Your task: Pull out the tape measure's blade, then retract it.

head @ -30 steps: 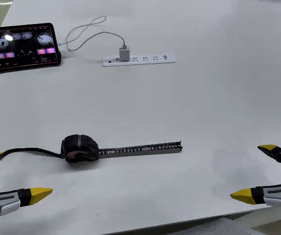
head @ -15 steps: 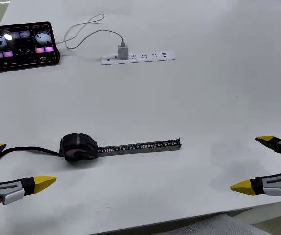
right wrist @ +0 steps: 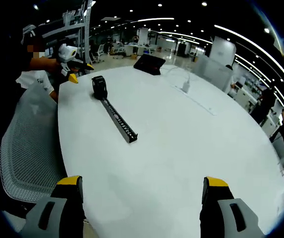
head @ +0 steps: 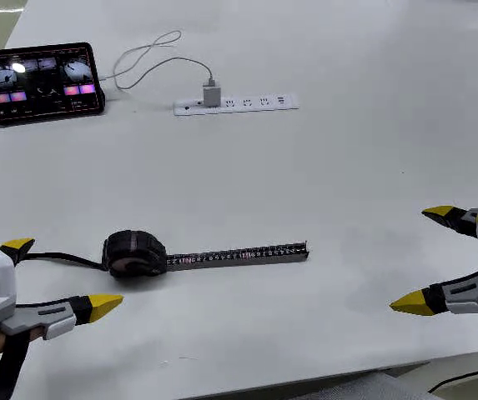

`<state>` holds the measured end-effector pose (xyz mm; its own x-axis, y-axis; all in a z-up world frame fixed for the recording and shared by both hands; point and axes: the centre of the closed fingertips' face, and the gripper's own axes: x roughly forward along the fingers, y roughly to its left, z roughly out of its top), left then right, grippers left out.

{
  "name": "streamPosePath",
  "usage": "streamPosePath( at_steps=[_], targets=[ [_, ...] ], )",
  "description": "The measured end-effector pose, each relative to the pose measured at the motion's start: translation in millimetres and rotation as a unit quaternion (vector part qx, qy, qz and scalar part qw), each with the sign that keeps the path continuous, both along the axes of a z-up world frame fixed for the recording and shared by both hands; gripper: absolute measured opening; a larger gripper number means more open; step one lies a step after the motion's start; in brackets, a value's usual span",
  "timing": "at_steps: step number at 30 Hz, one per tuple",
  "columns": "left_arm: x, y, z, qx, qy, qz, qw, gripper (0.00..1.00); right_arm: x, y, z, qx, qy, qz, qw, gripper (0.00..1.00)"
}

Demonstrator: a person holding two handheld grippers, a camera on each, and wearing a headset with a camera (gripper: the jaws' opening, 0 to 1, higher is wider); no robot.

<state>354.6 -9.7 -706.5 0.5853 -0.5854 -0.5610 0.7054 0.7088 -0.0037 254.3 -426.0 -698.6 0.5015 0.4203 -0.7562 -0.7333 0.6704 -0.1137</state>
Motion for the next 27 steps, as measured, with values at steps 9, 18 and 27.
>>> streamPosePath(
  at_steps=[9, 18, 27],
  targets=[
    [-4.5, -16.2, -9.3, -0.016, 0.022, 0.042, 0.9988, 0.99, 7.8, 13.5, -6.2, -0.002, 0.062, 0.032, 0.9976, 0.99],
    [9.3, -24.8, -10.5, -0.022, 0.015, 0.078, 0.9966, 0.99, 18.9, 30.1, -13.1, -0.013, 0.076, 0.068, 0.9947, 0.99],
    [21.4, -37.0, -7.3, -0.042, 0.001, 0.107, 0.9933, 0.99, 39.3, 54.2, -13.4, -0.031, 0.068, 0.115, 0.9905, 0.99]
  ],
)
